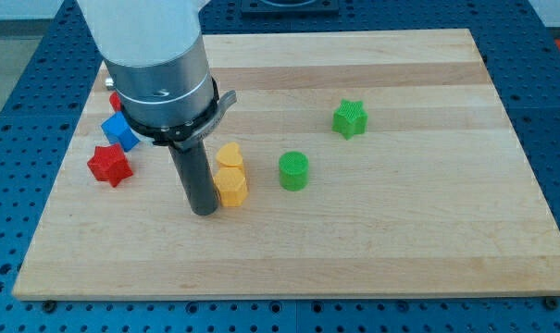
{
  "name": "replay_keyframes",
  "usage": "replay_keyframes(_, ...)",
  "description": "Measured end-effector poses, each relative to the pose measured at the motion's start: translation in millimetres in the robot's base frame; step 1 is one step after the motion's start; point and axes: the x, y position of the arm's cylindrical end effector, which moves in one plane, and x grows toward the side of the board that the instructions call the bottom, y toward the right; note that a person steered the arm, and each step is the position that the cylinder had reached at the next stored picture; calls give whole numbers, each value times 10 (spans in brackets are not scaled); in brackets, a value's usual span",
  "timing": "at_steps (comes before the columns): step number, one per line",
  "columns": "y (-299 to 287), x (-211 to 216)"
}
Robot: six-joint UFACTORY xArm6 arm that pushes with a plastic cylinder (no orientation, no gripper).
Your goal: Move the green circle towards the yellow blocks
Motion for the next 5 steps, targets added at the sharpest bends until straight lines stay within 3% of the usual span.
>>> replay_keyframes(2, 278, 416)
replay_keyframes(4, 1377, 192)
replay_keyframes(5, 1377, 85)
